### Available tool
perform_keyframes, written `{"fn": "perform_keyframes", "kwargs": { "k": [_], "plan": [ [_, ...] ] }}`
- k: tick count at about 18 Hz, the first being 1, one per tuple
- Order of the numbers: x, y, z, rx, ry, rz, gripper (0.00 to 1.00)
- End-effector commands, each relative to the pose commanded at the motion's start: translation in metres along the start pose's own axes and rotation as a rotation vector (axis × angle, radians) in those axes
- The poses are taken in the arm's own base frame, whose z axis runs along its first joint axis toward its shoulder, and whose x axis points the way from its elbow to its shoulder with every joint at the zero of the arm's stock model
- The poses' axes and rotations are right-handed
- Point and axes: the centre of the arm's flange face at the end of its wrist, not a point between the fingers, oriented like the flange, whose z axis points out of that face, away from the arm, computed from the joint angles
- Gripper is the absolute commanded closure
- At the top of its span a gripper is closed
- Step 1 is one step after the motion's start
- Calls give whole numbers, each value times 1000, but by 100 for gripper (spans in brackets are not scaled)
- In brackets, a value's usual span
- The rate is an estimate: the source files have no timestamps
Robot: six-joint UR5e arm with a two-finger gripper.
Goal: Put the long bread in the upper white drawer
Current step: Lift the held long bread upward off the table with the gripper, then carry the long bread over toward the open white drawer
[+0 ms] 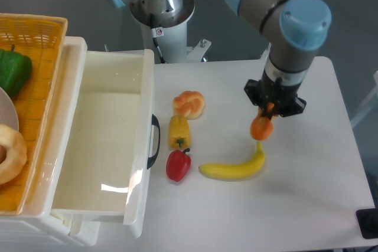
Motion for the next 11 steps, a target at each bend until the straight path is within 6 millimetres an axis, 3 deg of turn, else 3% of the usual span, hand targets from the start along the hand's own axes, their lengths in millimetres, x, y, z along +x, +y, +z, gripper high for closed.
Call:
{"fn": "perform_keyframes", "kwargs": {
  "k": [4, 11],
  "plan": [
    [35, -1, -49, 86, -21, -69, 90],
    [122, -43, -104, 196, -36, -188, 91]
  ]
}}
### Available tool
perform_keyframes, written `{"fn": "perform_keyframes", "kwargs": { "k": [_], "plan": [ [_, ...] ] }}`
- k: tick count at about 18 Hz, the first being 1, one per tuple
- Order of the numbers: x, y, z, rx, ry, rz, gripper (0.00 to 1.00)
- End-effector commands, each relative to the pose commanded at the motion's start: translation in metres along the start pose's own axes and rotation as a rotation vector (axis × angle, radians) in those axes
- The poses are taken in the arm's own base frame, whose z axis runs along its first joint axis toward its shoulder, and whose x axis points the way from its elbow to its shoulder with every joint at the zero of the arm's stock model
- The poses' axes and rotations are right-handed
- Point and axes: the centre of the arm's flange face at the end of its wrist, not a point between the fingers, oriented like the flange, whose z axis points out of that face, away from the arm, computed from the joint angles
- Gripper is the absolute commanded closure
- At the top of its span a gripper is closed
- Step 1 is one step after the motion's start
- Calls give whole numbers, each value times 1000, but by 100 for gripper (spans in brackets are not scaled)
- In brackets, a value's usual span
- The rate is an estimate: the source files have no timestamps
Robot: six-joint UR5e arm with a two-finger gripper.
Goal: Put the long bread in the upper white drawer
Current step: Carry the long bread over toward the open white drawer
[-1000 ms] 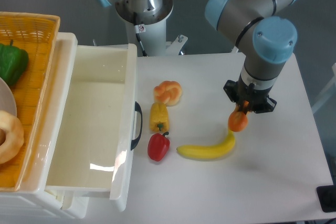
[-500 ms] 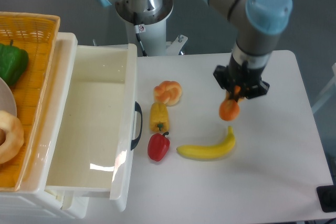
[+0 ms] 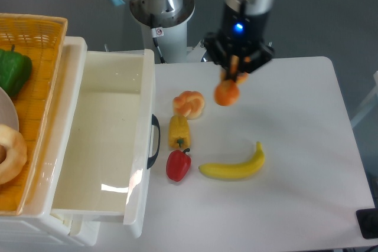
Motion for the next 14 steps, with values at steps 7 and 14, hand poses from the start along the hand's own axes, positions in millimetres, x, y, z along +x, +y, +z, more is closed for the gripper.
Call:
{"fn": "perform_keyframes", "kwargs": {
  "k": [7, 14],
  "plan": [
    [46, -13, -64, 157, 25, -99, 91],
    [80, -32, -86, 251, 41, -165, 91]
  ]
}}
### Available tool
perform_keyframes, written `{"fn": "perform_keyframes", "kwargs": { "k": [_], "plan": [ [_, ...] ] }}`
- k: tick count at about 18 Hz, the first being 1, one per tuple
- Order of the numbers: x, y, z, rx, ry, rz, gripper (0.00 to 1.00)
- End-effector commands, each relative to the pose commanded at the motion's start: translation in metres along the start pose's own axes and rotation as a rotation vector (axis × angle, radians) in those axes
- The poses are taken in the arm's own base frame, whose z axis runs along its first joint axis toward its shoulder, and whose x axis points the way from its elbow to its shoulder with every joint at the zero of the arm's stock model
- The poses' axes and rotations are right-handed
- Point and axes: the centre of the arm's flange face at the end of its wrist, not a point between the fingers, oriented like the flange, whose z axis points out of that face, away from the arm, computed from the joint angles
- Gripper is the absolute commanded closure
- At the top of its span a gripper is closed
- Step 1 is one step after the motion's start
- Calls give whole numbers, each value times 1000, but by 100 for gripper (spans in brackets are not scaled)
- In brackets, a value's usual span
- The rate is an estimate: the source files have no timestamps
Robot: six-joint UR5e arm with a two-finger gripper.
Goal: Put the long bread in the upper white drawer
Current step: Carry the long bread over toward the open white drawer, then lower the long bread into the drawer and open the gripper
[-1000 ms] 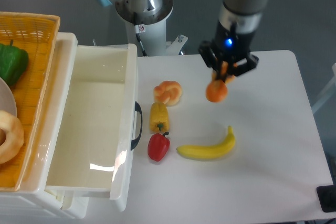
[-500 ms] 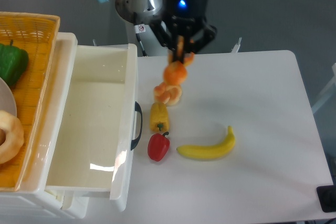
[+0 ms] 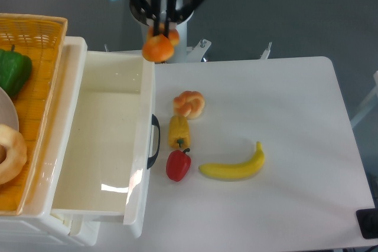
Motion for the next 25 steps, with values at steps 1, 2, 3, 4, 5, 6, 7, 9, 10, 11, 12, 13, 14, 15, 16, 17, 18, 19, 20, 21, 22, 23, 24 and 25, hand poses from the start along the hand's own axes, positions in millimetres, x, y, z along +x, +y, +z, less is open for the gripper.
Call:
{"fn": "perform_keyframes", "kwargs": {
  "k": [1, 2, 3, 4, 5, 6, 7, 9, 10, 11, 12, 13, 14, 15, 16, 17, 18, 19, 20, 21, 22, 23, 24, 25],
  "plan": [
    [3, -4, 9, 1, 4, -4, 91],
    [6, -7, 16, 2, 8, -5, 91],
    [8, -10, 23, 3, 12, -3, 91],
    [10, -12, 29, 3, 17, 4, 91],
    [13, -14, 33, 5, 20, 6, 91],
    [12, -15, 36, 7, 20, 6, 91],
    [11, -17, 41, 7, 21, 2, 91],
    [10, -20, 53, 1, 27, -1, 91],
    [12, -21, 62, -7, 34, 4, 90],
    [16, -20, 71, -20, 42, 9, 90],
    [19, -18, 78, -32, 49, 15, 90],
    [21, -18, 92, -48, 56, 18, 90],
    [22, -18, 103, -69, 48, 23, 90],
    [26, -18, 117, -95, 41, 33, 90],
    [29, -18, 131, -122, 29, 41, 90],
    [32, -18, 141, -141, 22, 42, 89],
    [34, -18, 148, -152, 18, 40, 89],
    [35, -18, 154, -160, 19, 39, 89],
    [35, -18, 156, -163, 21, 40, 89],
    [34, -17, 163, -173, 24, 39, 87],
    [33, -15, 171, -186, 29, 43, 83],
    [32, -12, 177, -197, 33, 49, 77],
    [31, -9, 182, -207, 36, 56, 72],
    [32, -7, 186, -214, 41, 69, 67]
  ]
}}
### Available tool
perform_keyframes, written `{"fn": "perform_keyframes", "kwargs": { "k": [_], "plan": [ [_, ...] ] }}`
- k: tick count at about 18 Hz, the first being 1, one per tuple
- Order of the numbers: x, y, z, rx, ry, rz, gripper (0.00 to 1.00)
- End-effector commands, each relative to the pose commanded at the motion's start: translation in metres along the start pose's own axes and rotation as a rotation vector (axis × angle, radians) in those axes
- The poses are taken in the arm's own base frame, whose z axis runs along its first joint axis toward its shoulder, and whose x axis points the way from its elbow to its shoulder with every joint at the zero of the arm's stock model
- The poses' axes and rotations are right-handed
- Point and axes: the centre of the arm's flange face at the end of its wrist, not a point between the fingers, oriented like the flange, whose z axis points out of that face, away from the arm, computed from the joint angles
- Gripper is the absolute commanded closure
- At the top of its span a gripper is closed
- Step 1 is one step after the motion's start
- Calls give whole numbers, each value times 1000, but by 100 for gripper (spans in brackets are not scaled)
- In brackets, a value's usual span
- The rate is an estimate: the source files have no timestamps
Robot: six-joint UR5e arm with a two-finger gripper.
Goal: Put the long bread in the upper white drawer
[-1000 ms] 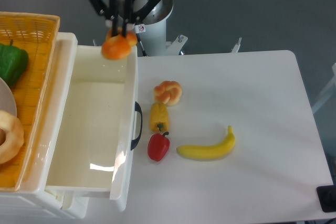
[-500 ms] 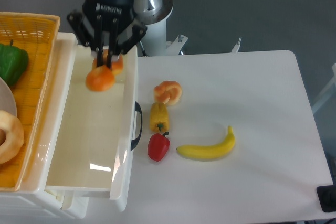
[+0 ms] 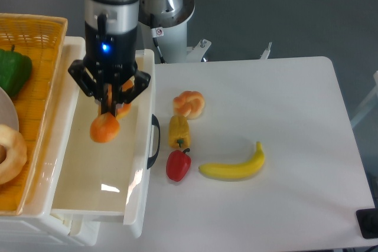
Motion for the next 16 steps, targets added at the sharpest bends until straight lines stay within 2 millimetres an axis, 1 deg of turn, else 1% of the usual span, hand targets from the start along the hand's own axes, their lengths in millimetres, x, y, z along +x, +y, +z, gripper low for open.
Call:
{"fn": "perform_keyframes", "kwargs": {
  "k": [3, 4, 5, 6, 11, 13, 14, 15, 16],
  "plan": [
    [10, 2, 10, -18, 14, 42, 39],
    [10, 4, 13, -27, 16, 40, 25],
    [10, 5, 16, -33, 17, 40, 5],
    [10, 6, 18, -39, 19, 40, 0],
    [13, 7, 19, -42, 23, 44, 0],
    [9, 7, 14, -35, 18, 40, 0],
    [3, 7, 9, -28, 11, 48, 0],
    [-12, 8, 4, -18, -1, 49, 0],
    [-33, 10, -2, -11, -15, 37, 0]
  ]
}}
